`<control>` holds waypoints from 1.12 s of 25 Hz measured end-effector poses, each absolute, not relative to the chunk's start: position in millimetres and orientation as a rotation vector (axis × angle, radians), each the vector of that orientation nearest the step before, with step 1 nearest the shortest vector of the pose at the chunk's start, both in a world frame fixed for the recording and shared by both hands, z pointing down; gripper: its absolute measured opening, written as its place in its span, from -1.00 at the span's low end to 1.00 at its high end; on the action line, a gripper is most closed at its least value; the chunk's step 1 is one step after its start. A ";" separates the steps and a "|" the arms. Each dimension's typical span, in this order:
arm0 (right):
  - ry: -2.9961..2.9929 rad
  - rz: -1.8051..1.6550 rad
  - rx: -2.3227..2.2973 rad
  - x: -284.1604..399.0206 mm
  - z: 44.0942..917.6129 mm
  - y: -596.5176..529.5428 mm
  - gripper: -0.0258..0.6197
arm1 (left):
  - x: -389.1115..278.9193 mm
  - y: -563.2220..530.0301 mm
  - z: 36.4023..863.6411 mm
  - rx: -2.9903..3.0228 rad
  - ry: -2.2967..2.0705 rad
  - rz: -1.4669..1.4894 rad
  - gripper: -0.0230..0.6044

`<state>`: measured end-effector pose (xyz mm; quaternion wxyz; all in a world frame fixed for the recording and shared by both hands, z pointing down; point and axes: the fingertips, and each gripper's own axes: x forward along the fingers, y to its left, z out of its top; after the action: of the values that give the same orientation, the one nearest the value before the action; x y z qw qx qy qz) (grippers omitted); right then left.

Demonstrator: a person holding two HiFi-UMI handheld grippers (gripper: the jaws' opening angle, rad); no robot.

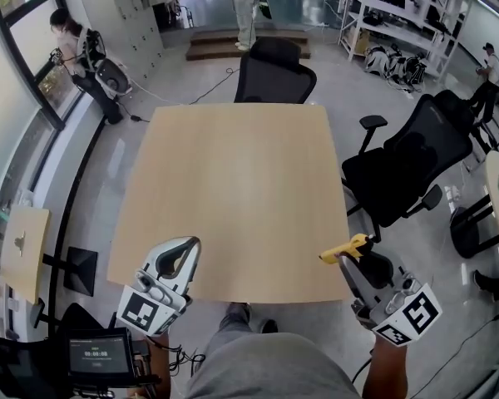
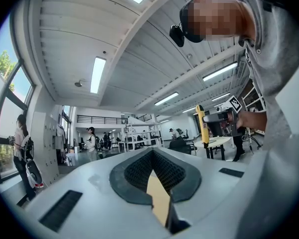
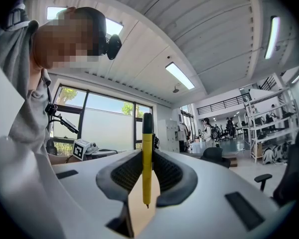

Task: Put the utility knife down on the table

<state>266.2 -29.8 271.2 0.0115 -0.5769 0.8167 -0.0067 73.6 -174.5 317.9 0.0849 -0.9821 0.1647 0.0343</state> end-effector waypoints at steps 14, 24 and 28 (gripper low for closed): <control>2.535 -0.064 -1.798 273.8 274.6 -100.6 -0.70 | 81.7 -244.6 316.3 -2.940 0.485 0.083 -0.91; 2.544 -0.101 -1.784 299.7 275.8 -140.8 -0.70 | 109.2 -278.8 314.7 -2.962 0.487 0.084 -0.91; 2.555 -0.112 -1.774 300.8 280.1 -167.2 -0.70 | 110.5 -298.8 317.8 -2.976 0.491 0.091 -0.91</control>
<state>300.8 -167.2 280.1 0.0145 -0.5699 0.8208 -0.0361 110.5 -298.8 317.8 0.0618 -0.9843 0.1623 0.0300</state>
